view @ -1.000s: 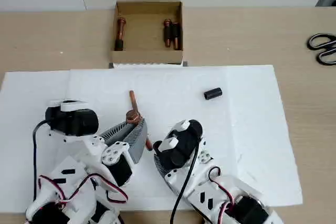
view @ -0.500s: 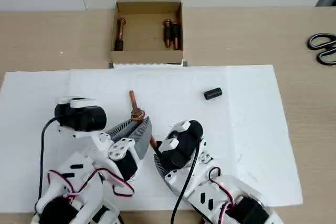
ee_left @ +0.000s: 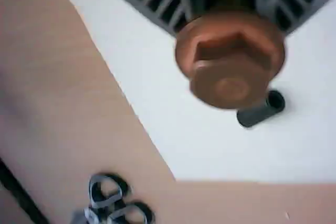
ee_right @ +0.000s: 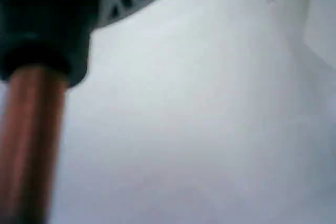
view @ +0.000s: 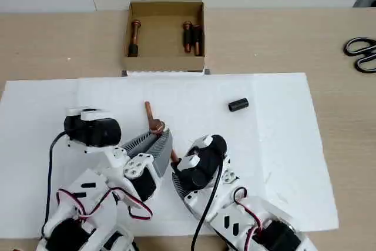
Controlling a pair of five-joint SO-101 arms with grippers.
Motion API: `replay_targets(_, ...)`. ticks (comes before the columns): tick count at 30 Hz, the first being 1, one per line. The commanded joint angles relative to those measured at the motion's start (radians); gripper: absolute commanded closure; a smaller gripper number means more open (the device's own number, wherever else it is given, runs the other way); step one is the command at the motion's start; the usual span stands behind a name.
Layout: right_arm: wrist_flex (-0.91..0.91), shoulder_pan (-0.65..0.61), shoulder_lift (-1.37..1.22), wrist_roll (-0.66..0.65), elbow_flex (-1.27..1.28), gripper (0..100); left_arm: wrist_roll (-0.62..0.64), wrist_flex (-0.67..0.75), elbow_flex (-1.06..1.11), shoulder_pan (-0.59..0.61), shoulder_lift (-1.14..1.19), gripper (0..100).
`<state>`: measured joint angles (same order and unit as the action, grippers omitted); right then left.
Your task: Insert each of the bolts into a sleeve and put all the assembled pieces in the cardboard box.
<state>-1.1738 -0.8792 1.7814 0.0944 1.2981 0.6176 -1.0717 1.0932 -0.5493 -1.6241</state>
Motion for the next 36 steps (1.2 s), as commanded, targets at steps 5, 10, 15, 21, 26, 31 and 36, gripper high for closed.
replay_targets(5, 0.064, -0.010, 0.008, 0.006, -0.012, 99.5, 0.005, -0.048, -0.007, -0.037, -0.009, 99)
replay_targets(10, 0.067, -0.010, 0.008, 0.006, -0.014, 99.5, 0.005, -0.100, -0.005, -0.043, -0.009, 99)
replay_targets(15, 0.082, -0.005, 0.008, 0.006, -0.040, 99.5, 0.002, -0.190, -0.010, -0.103, -0.009, 99)
replay_targets(21, 0.137, -0.005, 0.008, 0.005, -0.052, 99.5, -0.034, -0.198, -0.007, -0.109, -0.006, 99)
replay_targets(26, 0.136, -0.004, 0.008, 0.005, -0.057, 99.5, -0.087, -0.218, -0.005, -0.109, -0.008, 99)
replay_targets(31, 0.131, -0.004, 0.008, 0.005, -0.054, 99.5, -0.094, -0.218, -0.007, -0.103, -0.008, 96)
replay_targets(36, 0.128, -0.004, 0.008, 0.005, -0.051, 99.5, -0.094, -0.235, -0.007, -0.103, -0.003, 80)
